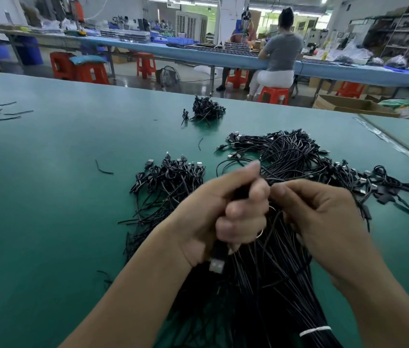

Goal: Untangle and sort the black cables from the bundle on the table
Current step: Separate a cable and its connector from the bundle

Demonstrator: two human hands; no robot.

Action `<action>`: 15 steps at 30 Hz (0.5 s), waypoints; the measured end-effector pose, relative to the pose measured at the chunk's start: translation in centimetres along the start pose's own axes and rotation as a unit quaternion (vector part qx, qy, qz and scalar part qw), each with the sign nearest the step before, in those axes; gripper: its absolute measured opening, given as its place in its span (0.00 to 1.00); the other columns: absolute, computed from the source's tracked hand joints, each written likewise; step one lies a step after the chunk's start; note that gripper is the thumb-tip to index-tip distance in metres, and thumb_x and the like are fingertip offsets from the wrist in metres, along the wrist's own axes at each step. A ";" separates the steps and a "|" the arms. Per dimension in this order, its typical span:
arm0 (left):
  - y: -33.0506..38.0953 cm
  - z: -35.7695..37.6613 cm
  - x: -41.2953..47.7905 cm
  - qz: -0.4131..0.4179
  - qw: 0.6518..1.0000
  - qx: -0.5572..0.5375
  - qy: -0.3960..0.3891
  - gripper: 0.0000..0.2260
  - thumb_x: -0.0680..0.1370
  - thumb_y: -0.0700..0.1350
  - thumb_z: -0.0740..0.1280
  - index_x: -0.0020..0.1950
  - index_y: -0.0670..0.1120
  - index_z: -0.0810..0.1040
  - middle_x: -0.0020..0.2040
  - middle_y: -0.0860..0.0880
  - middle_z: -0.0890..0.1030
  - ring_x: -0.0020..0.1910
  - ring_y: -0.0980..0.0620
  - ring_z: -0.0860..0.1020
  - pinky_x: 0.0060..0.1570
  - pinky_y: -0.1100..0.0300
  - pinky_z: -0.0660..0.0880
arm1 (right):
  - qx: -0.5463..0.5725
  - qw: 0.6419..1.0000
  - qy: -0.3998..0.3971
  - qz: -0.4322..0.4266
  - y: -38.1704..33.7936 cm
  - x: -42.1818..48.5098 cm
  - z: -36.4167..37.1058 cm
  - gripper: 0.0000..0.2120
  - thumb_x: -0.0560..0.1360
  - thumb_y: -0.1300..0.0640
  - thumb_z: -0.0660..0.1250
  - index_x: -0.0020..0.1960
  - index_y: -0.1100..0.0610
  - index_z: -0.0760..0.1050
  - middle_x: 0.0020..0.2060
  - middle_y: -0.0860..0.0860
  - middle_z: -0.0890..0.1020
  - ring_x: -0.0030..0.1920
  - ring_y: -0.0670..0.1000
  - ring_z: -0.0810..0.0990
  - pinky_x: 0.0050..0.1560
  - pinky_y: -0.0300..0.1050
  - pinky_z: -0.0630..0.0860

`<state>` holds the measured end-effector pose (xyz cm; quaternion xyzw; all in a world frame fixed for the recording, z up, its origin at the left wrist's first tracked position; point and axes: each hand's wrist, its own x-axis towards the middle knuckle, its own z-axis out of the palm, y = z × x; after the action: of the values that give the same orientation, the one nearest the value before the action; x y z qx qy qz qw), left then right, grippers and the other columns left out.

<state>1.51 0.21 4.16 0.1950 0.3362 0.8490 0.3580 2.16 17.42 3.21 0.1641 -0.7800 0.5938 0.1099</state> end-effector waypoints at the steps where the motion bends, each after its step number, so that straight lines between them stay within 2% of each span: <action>1: 0.1 0.2 0.1 0.037 0.999 -0.032 0.013 0.18 0.81 0.51 0.59 0.36 0.44 0.79 0.24 0.53 0.73 0.19 0.61 0.70 0.18 0.70 0.65 | -0.034 0.999 -0.022 0.010 0.2 -0.1 0.3 0.12 0.71 0.40 0.67 0.42 0.46 0.83 0.24 0.46 0.73 0.24 0.42 0.65 0.24 0.36 0.61; 3: 0.1 0.4 0.5 0.125 0.986 -0.064 0.086 0.20 0.82 0.50 0.60 0.39 0.42 0.84 0.31 0.49 0.81 0.26 0.57 0.79 0.24 0.68 0.74 | -0.104 0.989 -0.101 0.025 0.5 -0.4 1.1 0.12 0.78 0.45 0.64 0.38 0.46 0.79 0.24 0.46 0.72 0.26 0.43 0.66 0.26 0.42 0.62; 5: -0.3 -0.2 0.9 0.198 0.967 -0.041 0.153 0.22 0.84 0.49 0.57 0.45 0.39 0.87 0.43 0.43 0.86 0.39 0.50 0.86 0.35 0.64 0.81 | -0.154 0.973 -0.168 0.044 0.5 -0.6 2.0 0.17 0.82 0.51 0.63 0.33 0.46 0.73 0.23 0.45 0.70 0.26 0.44 0.65 0.27 0.47 0.63; 6: -0.5 -0.5 1.1 0.223 0.959 -0.017 0.175 0.22 0.84 0.49 0.56 0.49 0.37 0.85 0.48 0.40 0.86 0.45 0.47 0.86 0.40 0.61 0.82 | -0.169 0.967 -0.183 0.057 0.3 -0.7 2.2 0.18 0.82 0.52 0.62 0.33 0.46 0.72 0.23 0.45 0.69 0.25 0.45 0.64 0.26 0.46 0.63; 8: -1.0 -1.3 1.5 0.250 0.941 0.041 0.222 0.20 0.85 0.48 0.55 0.55 0.36 0.82 0.52 0.39 0.85 0.51 0.44 0.85 0.48 0.57 0.83 | -0.200 0.958 -0.194 0.066 0.1 -0.8 2.2 0.17 0.81 0.51 0.63 0.33 0.48 0.70 0.21 0.44 0.69 0.24 0.44 0.62 0.24 0.41 0.61; 10: -1.3 -2.1 1.5 0.257 0.916 0.122 0.283 0.18 0.85 0.48 0.55 0.56 0.38 0.80 0.52 0.40 0.86 0.53 0.44 0.85 0.53 0.54 0.82 | -0.232 0.949 -0.205 0.056 -0.2 -0.8 1.5 0.16 0.80 0.50 0.64 0.35 0.50 0.70 0.22 0.44 0.70 0.23 0.43 0.63 0.25 0.38 0.61; 12: -1.4 -2.6 1.5 0.236 0.895 0.198 0.322 0.18 0.86 0.48 0.54 0.54 0.40 0.81 0.50 0.41 0.86 0.51 0.44 0.85 0.54 0.53 0.82 | -0.249 0.945 -0.211 0.031 -0.7 -0.9 0.6 0.14 0.79 0.49 0.65 0.37 0.52 0.72 0.24 0.44 0.71 0.25 0.43 0.65 0.28 0.40 0.63; 15: -1.6 -2.5 1.2 0.141 0.884 0.311 0.319 0.20 0.86 0.47 0.54 0.48 0.42 0.83 0.44 0.44 0.87 0.44 0.49 0.86 0.44 0.60 0.82 | -0.260 0.952 -0.162 -0.017 -1.5 -0.9 -0.7 0.10 0.75 0.48 0.68 0.36 0.46 0.79 0.25 0.41 0.74 0.27 0.42 0.71 0.30 0.35 0.65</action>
<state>0.03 0.79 1.39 0.0604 0.6479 0.7588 0.0285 3.56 17.82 4.41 0.2366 -0.9120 0.3337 0.0311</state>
